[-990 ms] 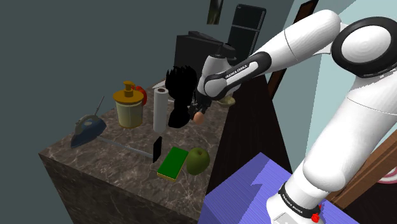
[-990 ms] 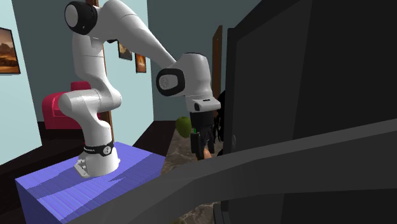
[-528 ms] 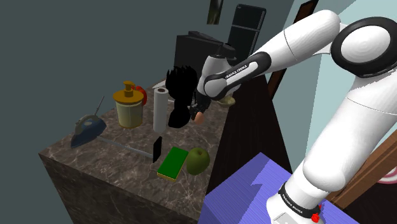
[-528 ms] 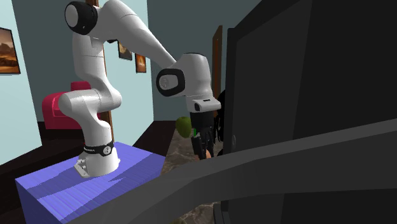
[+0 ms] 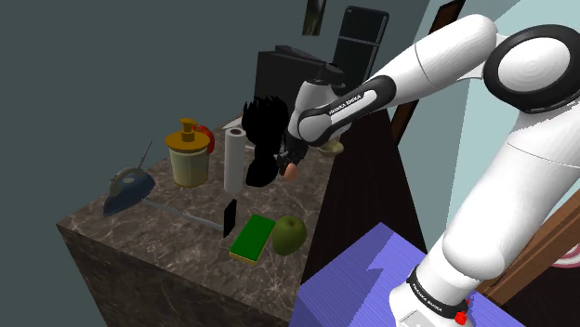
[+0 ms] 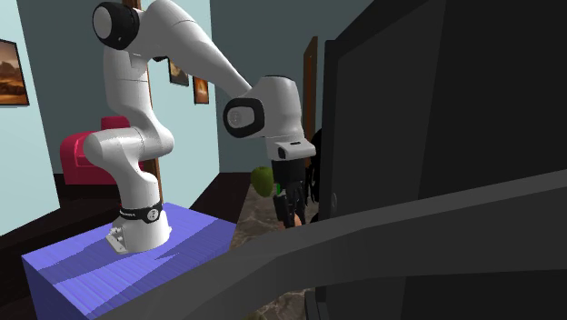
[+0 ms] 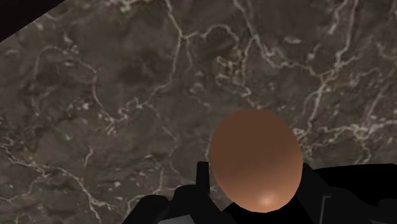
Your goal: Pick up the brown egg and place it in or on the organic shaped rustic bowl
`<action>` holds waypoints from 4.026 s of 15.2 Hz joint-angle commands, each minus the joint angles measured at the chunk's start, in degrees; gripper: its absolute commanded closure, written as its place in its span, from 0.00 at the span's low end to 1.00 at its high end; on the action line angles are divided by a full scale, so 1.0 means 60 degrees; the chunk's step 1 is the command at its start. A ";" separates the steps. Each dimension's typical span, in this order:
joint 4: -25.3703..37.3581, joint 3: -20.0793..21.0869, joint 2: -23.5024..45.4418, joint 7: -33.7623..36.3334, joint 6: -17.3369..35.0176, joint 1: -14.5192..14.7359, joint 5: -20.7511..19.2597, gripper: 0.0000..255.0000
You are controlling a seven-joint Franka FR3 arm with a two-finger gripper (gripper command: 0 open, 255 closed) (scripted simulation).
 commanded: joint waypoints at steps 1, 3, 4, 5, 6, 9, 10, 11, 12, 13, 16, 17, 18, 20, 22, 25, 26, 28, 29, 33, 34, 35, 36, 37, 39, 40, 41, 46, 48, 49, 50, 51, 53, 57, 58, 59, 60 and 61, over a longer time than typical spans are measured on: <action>0.0013 0.0004 -0.0065 -0.0030 -0.0120 -0.0001 0.0030 1.00; 0.0096 0.0009 -0.0239 -0.0076 -0.0374 -0.0002 0.0085 1.00; 0.0140 0.0012 -0.0323 -0.0099 -0.0501 -0.0001 0.0112 1.00; 0.0187 0.0013 -0.0405 -0.0120 -0.0629 -0.0001 0.0137 1.00; 0.0235 0.0014 -0.0486 -0.0140 -0.0756 0.0000 0.0161 1.00; 0.0393 0.0015 -0.0714 -0.0197 -0.1140 0.0002 0.0227 1.00; 0.0450 0.0015 -0.0787 -0.0215 -0.1268 0.0003 0.0246 1.00; 0.0509 0.0015 -0.0857 -0.0232 -0.1396 0.0004 0.0265 1.00; 0.0569 0.0014 -0.0925 -0.0248 -0.1524 0.0005 0.0283 1.00; 0.0632 0.0013 -0.0991 -0.0263 -0.1652 0.0005 0.0300 1.00; 0.0833 0.0009 -0.1177 -0.0306 -0.2037 0.0009 0.0346 1.00; 0.0905 0.0007 -0.1235 -0.0319 -0.2165 0.0010 0.0360 1.00; 0.0978 0.0006 -0.1290 -0.0332 -0.2293 0.0011 0.0373 1.00; 0.1130 0.0002 -0.1396 -0.0356 -0.2550 0.0012 0.0397 1.00; 0.1290 -0.0001 -0.1493 -0.0378 -0.2806 0.0014 0.0419 1.00; 0.1545 -0.0007 -0.1622 -0.0408 -0.3190 0.0015 0.0447 1.00; 0.1635 -0.0009 -0.1662 -0.0417 -0.3317 0.0016 0.0455 1.00; 0.1819 -0.0012 -0.1734 -0.0435 -0.3573 0.0017 0.0470 1.00; 0.1914 -0.0014 -0.1766 -0.0443 -0.3701 0.0017 0.0477 1.00; 0.2262 -0.0021 -0.1868 -0.0470 -0.4150 0.0017 0.0498 1.00; 0.2366 -0.0150 -0.1777 -0.0699 -0.4156 -0.0079 0.0507 1.00; 0.2479 -0.0277 -0.1679 -0.0927 -0.4165 -0.0175 0.0518 1.00; 0.2602 -0.0403 -0.1573 -0.1154 -0.4178 -0.0270 0.0531 1.00; 0.2737 -0.0527 -0.1458 -0.1380 -0.4193 -0.0365 0.0547 1.00; 0.3039 -0.0766 -0.1205 -0.1827 -0.4235 -0.0554 0.0588 1.00; 0.3208 -0.0882 -0.1066 -0.2049 -0.4261 -0.0649 0.0613 1.00; 0.3388 -0.0995 -0.0918 -0.2270 -0.4291 -0.0744 0.0641 1.00; 0.4465 -0.1503 -0.0064 -0.3350 -0.4513 -0.1237 0.0838 1.00; 0.4985 -0.1682 0.0334 -0.3768 -0.4641 -0.1442 0.0941 1.00; 0.5266 -0.1763 0.0546 -0.3973 -0.4714 -0.1550 0.0997 1.00; 0.5561 -0.1838 0.0766 -0.4175 -0.4794 -0.1662 0.1056 1.00; 0.5872 -0.1910 0.0994 -0.4374 -0.4882 -0.1774 0.1118 1.00; 0.6542 -0.2040 0.1480 -0.4760 -0.5082 -0.2008 0.1248 1.00; 0.8121 -0.2245 0.2578 -0.5478 -0.5599 -0.2514 0.1528 1.00; 0.8510 -0.2277 0.2841 -0.5620 -0.5735 -0.2633 0.1589 1.00; 0.8383 -0.2271 0.2841 -0.5626 -0.5607 -0.2633 0.1590 1.00; 0.8256 -0.2269 0.2842 -0.5632 -0.5479 -0.2631 0.1593 1.00; 0.8134 -0.2267 0.2846 -0.5639 -0.5354 -0.2628 0.1597 1.00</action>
